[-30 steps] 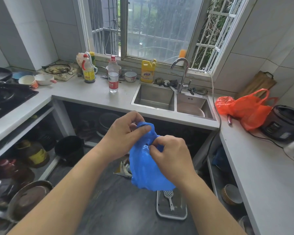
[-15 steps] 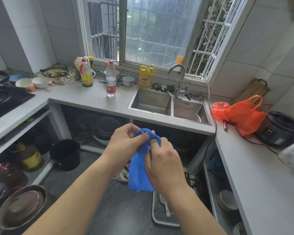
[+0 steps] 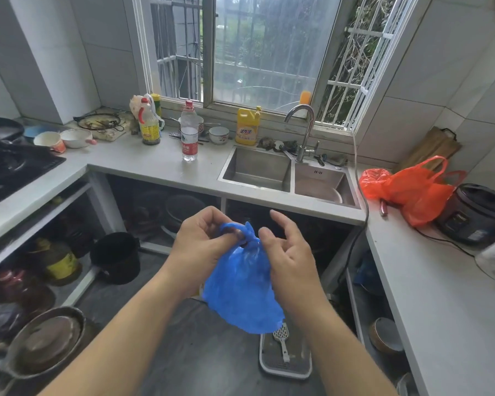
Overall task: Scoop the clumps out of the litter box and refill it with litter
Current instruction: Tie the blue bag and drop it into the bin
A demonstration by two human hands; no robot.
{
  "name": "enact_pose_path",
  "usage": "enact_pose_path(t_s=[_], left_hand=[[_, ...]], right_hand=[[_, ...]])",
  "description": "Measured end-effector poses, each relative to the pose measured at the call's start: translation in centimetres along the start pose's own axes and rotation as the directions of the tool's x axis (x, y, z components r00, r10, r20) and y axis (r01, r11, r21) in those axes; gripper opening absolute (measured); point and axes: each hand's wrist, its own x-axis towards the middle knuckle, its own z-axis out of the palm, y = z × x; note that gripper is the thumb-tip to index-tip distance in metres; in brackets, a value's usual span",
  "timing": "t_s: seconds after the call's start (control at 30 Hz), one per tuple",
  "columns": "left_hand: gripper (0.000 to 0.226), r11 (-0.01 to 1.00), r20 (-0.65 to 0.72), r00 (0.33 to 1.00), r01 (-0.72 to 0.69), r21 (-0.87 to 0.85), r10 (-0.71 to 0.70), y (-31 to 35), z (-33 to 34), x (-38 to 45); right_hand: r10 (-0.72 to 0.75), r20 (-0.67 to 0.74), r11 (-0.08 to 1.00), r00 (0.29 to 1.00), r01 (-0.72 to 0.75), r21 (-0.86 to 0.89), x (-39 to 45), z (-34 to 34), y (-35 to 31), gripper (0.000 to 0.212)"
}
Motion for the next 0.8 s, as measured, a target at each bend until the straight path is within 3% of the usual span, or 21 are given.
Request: enact_pose_path(t_s=[0.1, 0.27, 0.33, 0.43, 0.5, 0.6, 0.7, 0.8], left_hand=[[0.016, 0.999, 0.05, 0.999, 0.004, 0.036, -0.006, -0.1, 0.0, -0.4], [0.017, 0.994, 0.074, 0.997, -0.03, 0.102, 0.023, -0.1, -0.3, -1.1], [0.018, 0.996, 0.06, 0.998, -0.019, 0.086, 0.014, -0.4, -0.4, -1.4], [0.018, 0.998, -0.016, 0.999, 0.047, -0.038, -0.047, -0.8, -0.5, -1.6], [0.016, 0.986, -0.062, 0.994, 0.085, -0.141, -0.095, -1.1, -0.6, -1.6], [0.015, 0.982, -0.144, 0.982, 0.099, -0.159, -0.122, -2.3, -0.7, -1.3], [0.011, 0.977, -0.334, 0.931, 0.085, -0.197, -0.148, -3.9, -1.1, -1.0], [0.011, 0.971, -0.47, 0.867, 0.062, -0.233, -0.168, -5.1, -2.2, -0.9]], right_hand=[[-0.009, 0.157, 1.0, 0.988, 0.01, -0.003, 0.9, -0.5, -0.3, 0.028], [0.0, 0.237, 0.998, 0.971, 0.015, -0.059, 0.9, -1.1, -0.8, 0.011], [0.006, 0.193, 0.996, 0.981, 0.01, -0.084, 0.9, -0.8, -0.6, 0.004], [0.042, 0.073, 0.997, 0.996, -0.037, -0.073, 1.1, -0.4, 0.0, 0.011], [0.112, 0.051, 0.994, 0.992, -0.113, 0.003, 1.1, -0.3, 0.7, 0.011], [0.27, 0.033, 0.94, 0.962, -0.271, 0.209, 1.0, 0.2, 1.9, 0.011], [0.353, -0.061, 0.904, 0.934, -0.324, 0.278, 1.0, 0.1, 3.3, 0.015], [0.389, -0.249, 0.905, 0.887, -0.317, 0.283, 1.3, -1.4, 5.6, 0.014]])
